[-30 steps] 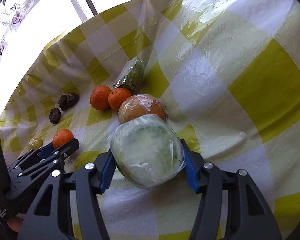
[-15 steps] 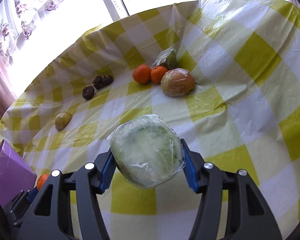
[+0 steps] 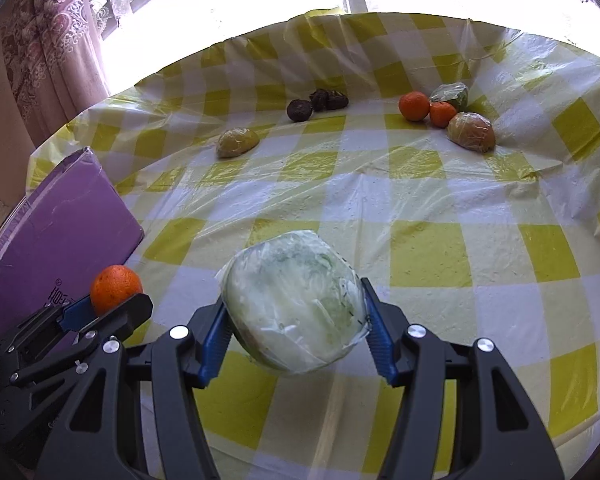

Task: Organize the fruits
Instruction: 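Carry both held items into the purple box and open both grippers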

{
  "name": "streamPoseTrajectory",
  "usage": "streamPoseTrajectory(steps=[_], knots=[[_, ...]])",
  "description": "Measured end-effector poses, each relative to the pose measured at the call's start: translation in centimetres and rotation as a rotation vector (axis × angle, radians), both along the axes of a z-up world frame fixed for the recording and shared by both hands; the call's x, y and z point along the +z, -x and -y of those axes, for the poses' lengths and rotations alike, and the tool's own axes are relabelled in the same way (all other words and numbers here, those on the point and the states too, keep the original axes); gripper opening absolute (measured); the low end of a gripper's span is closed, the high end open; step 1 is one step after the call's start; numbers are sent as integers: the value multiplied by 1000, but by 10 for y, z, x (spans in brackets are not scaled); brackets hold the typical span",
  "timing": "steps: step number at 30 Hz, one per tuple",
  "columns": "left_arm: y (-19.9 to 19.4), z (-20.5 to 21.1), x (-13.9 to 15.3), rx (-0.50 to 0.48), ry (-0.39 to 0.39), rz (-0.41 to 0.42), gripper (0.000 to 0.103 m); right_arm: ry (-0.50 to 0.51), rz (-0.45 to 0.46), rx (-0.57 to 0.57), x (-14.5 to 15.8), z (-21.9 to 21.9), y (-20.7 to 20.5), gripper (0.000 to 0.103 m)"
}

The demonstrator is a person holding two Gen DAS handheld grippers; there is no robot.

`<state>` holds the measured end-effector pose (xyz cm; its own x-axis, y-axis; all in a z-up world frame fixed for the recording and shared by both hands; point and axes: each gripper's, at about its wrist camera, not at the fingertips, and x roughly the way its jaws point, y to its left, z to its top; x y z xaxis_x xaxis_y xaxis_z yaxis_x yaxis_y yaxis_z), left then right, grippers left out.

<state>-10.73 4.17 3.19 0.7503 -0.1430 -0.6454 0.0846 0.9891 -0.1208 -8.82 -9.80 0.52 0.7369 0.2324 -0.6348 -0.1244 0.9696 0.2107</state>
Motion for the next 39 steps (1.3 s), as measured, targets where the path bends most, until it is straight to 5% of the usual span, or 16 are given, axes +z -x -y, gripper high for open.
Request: streamPoseTrajectory(steps=[4,11,17,26,29,34,39], knots=[[30,-20,27,68,2,109,39,-51,21,72,14,-18,6,59],[91,-58,70,233,-8,370,39,-58,184,305,61,-85,32,59],[123,-102,83,442,-40,457,39,-48,294,456,89,-148,44,59],[130,-162,73,640,12,297,39,97,271,606,90,-232,37,59],[124,-175,62,663,39,193,39,228,219,630,80,-253,31,59],[113,-179,58,665,-34,74,39,410,187,652,69,-271,32,60],[109,-179,57,660,-54,11,42,448,152,657,67,-274,30,61]])
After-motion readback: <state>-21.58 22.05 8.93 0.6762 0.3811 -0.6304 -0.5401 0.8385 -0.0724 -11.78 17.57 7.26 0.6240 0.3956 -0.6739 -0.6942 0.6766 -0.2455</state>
